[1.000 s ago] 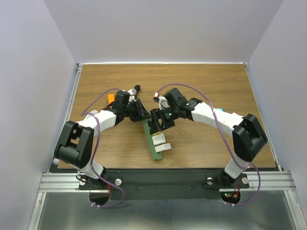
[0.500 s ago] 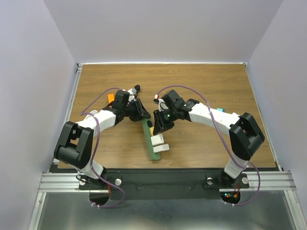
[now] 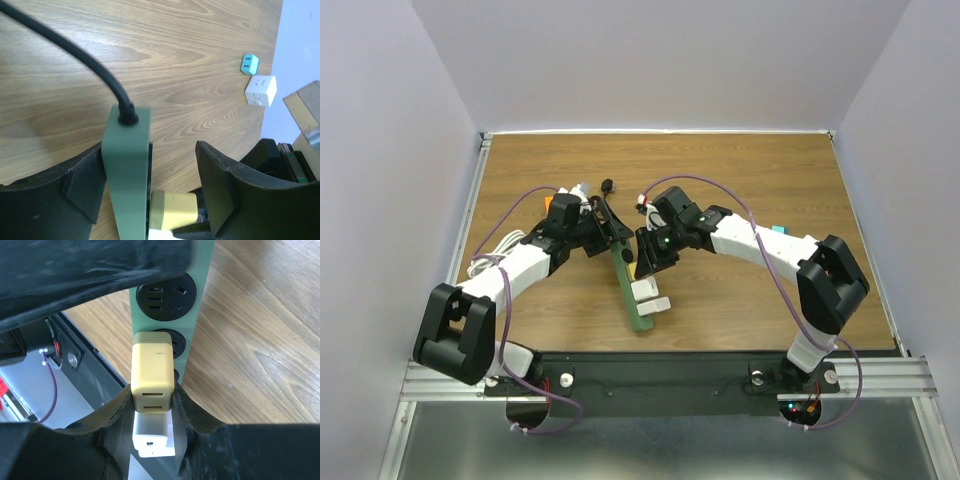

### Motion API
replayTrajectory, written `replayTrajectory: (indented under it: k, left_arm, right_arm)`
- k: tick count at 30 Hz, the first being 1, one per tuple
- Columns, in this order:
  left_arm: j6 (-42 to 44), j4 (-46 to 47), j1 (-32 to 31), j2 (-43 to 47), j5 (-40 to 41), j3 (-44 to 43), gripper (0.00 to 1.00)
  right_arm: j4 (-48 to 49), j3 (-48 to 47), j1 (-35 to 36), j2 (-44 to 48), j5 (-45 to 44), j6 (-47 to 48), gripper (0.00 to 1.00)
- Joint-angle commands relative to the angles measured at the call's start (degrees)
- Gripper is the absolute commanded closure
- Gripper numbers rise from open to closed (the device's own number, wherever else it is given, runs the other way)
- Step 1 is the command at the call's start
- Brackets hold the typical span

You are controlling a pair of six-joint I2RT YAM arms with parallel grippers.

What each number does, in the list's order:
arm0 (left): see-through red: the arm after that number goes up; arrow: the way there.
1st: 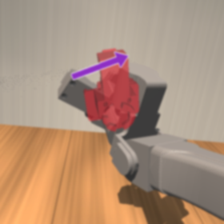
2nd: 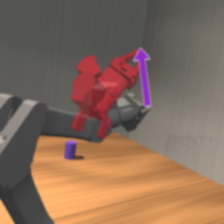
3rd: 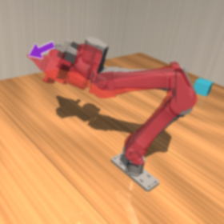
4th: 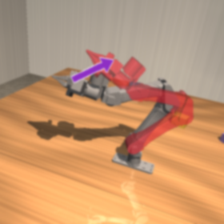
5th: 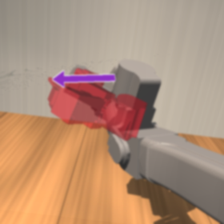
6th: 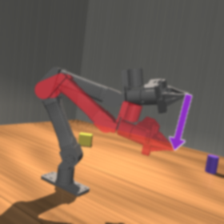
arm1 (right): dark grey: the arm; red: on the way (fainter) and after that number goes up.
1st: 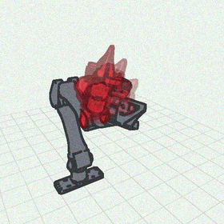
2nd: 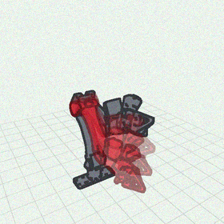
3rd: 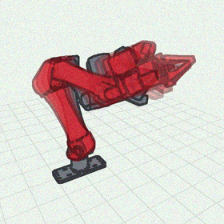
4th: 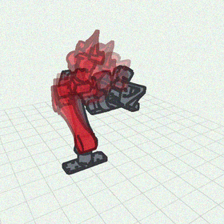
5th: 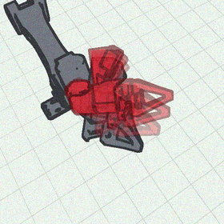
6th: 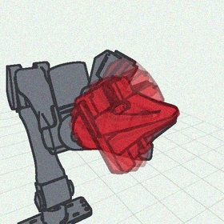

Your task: Pull the plug off the socket

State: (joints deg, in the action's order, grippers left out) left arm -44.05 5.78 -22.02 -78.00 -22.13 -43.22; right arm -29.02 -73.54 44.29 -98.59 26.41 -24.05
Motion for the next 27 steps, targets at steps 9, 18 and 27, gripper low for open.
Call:
replayTrajectory:
  k: [9, 18, 27]
  left_arm:
    - [-4.29, 1.78, -0.21, 5.49, 6.31, 4.99, 0.18]
    - [-4.64, 4.94, -3.11, 1.8, 5.61, 5.6, 0.18]
    - [-4.99, 9.25, -6.72, -1.02, 3.23, 5.69, 0.54]
  right_arm:
    - [3.53, -4.42, 0.09, -0.29, -2.07, -0.47, 1.0]
    - [4.58, -5.48, 0.09, -0.21, 0.31, -1.35, 1.0]
    - [5.46, -6.18, 0.0, -0.38, 0.65, -2.67, 1.0]
